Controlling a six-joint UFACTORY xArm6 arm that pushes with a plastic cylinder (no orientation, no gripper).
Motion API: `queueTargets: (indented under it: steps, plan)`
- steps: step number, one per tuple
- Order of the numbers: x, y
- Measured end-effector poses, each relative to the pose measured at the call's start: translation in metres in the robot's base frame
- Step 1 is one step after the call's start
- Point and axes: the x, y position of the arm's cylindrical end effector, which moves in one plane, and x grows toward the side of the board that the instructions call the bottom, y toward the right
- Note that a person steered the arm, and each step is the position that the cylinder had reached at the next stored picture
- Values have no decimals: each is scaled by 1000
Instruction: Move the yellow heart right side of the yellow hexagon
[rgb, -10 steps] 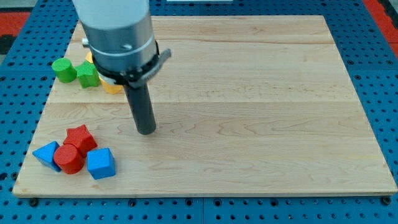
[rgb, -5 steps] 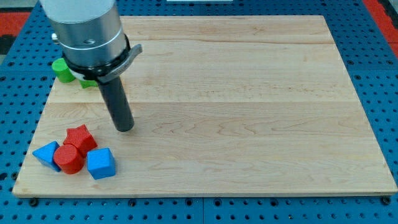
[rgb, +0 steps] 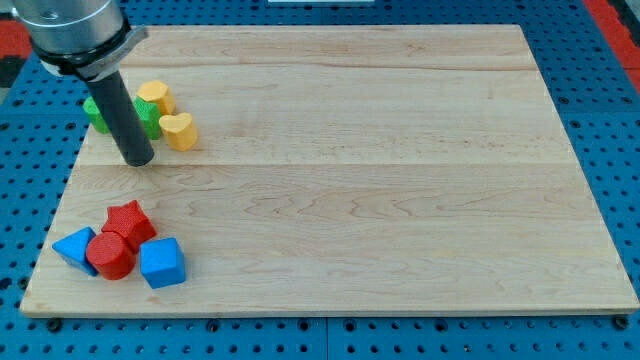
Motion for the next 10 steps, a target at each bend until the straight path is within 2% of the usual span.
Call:
queueTargets:
  steps: [1, 2, 4, 6, 8, 9, 10]
  plan:
    - [-19, -10]
    - [-24, 20]
    - [-24, 24]
    - [-33, 88]
    - [-47, 90]
    - [-8, 71]
    - [-9, -6]
